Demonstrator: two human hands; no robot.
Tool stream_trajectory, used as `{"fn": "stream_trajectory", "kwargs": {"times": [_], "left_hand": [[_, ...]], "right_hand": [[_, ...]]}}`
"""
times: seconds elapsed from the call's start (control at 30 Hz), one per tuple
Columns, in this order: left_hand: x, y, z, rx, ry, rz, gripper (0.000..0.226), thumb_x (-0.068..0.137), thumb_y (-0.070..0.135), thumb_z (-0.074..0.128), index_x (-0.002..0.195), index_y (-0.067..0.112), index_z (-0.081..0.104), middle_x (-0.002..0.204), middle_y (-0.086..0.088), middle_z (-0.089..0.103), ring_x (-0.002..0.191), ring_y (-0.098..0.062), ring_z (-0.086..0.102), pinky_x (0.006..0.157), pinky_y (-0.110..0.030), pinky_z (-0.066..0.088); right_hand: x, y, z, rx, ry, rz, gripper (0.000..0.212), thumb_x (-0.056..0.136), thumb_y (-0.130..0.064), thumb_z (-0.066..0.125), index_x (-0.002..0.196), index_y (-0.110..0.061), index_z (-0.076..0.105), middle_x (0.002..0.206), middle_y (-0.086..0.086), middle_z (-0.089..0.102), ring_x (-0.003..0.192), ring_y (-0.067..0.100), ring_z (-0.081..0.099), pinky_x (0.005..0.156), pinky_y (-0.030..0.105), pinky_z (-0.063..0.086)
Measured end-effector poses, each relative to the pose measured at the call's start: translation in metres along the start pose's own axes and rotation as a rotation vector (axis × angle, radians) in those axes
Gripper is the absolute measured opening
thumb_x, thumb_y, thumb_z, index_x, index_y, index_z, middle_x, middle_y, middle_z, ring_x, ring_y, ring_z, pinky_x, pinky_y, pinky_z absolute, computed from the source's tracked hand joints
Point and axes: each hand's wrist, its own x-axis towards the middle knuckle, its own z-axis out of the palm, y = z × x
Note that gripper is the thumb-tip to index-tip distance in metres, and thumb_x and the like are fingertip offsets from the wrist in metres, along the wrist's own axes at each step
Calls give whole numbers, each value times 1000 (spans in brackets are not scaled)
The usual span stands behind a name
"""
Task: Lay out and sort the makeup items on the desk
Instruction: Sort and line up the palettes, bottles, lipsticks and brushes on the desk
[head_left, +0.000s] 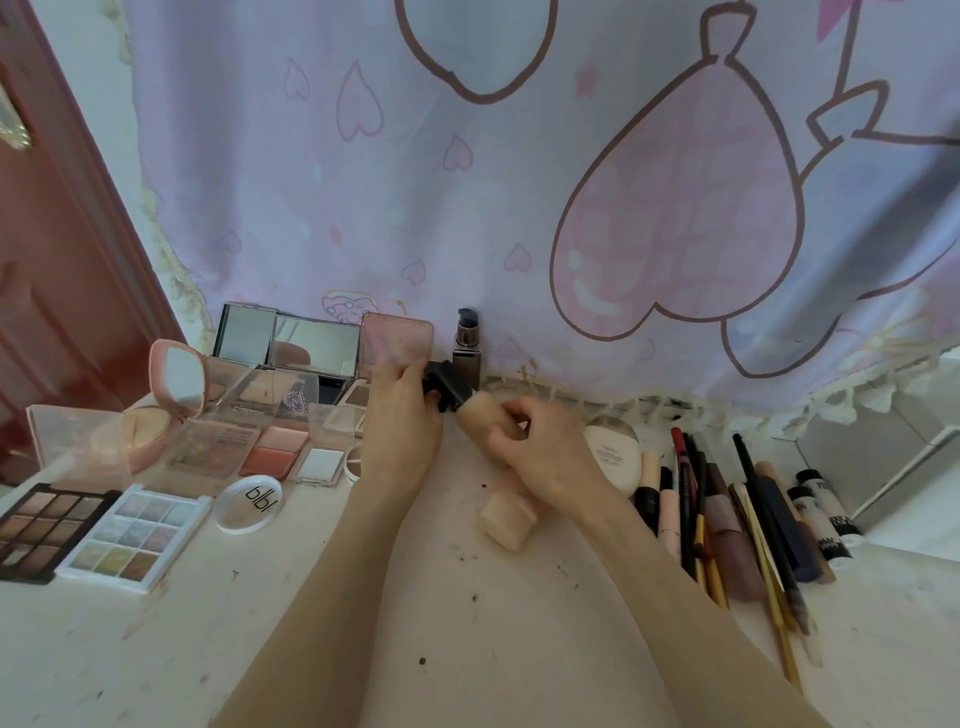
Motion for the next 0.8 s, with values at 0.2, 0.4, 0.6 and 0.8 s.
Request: {"fn": "stream_trajectory", "kwargs": {"times": [0.2, 0.4, 0.6, 0.8], "left_hand": [[6, -2, -2, -20, -23, -28, 34, 81, -8, 49, 110, 2, 64, 105, -25, 61, 97, -39, 55, 71, -30, 29], [7, -3, 1, -47, -29, -46, 32, 84, -5, 50, 110, 3, 65, 109, -23, 62, 100, -38, 54, 67, -24, 24], [10, -10, 7, -86, -48, -36, 37, 86, -5, 48, 119, 7, 62, 119, -16, 63, 110, -33, 56, 87, -25, 34], [11, -6, 11, -106, -105, 11, 43, 84, -9, 44, 122, 6, 59, 115, -19, 62, 106, -34, 55, 76, -24, 33]], "right_hand": [[4, 6, 2, -38, -41, -12, 31, 85, -25, 57, 113, -14, 59, 107, 3, 61, 101, 19, 52, 81, 28, 42], [8, 6, 6, -142, -72, -38, 26, 85, -28, 56, 107, -14, 59, 104, 5, 53, 90, 16, 44, 72, 24, 30], [-1, 8, -1, 77, 130, 20, 30, 85, -25, 57, 113, -13, 55, 105, 1, 53, 96, 16, 48, 79, 24, 34], [-13, 9, -25, 361, 229, 69, 35, 88, -20, 57, 123, -18, 51, 104, -5, 56, 84, -1, 51, 65, 6, 40]]}}
